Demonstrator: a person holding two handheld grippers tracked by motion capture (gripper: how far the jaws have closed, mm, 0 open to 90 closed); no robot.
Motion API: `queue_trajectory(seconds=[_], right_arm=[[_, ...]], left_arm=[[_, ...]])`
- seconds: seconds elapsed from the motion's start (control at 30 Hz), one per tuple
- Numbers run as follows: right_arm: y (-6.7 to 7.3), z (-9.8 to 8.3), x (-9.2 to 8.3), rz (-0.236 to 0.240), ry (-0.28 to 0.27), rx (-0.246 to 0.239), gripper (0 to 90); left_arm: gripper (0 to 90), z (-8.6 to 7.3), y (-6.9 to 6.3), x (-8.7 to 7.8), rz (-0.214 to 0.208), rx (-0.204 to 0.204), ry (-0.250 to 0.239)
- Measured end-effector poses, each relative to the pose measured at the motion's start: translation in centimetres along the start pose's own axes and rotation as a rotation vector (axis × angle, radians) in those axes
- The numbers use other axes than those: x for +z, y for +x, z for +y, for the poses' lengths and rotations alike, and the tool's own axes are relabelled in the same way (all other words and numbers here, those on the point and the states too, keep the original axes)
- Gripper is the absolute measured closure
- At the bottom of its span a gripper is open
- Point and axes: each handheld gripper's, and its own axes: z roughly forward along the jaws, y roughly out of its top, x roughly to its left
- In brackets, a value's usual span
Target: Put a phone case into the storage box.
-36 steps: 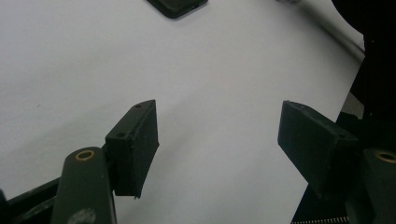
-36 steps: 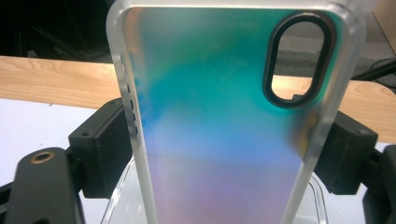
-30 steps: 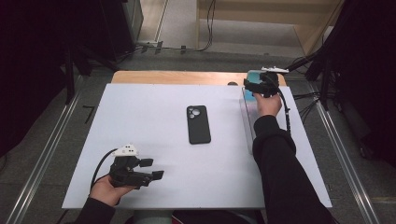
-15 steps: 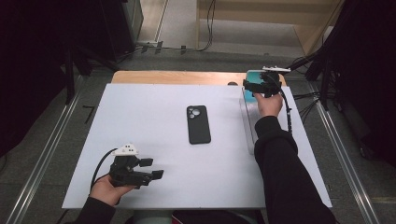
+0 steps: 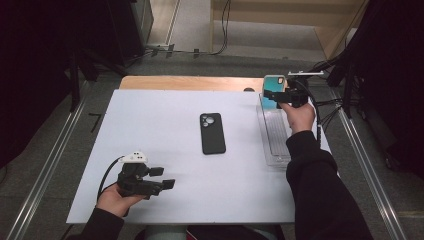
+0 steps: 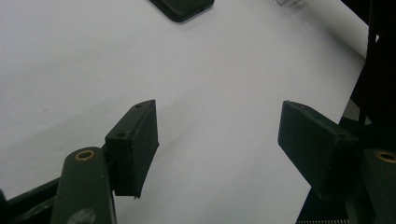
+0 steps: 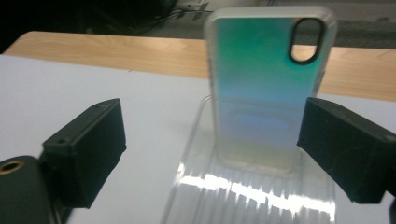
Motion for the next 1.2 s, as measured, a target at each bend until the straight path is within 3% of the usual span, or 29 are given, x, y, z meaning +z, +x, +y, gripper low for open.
queue_trajectory(seconds=[0.37,0.73,0.8,0.87,1.2], right_arm=[[2.8,-2.8,-3.2,0.199,0.039,-0.074,6.5],[5.8,-5.4,-4.9,0.334,0.058,-0.182,6.7],[6.3,-5.8,-5.4,0.353,0.061,-0.207,13.8],[6.8,-6.2,-5.8,0.371,0.07,-0.234,13.8],[7.7,-8.6,-7.7,0.448,0.076,-0.278,13.9]], left_arm=[[28.9,0.9,0.5,0.3,-0.017,-0.005,0.006],[28.9,1.8,0.8,0.5,-0.041,0.023,0.015],[28.9,1.9,0.9,0.5,-0.044,0.021,0.015],[28.9,1.9,1.1,0.5,-0.045,0.025,0.014],[28.9,2.1,1.2,0.2,-0.047,0.028,0.004]])
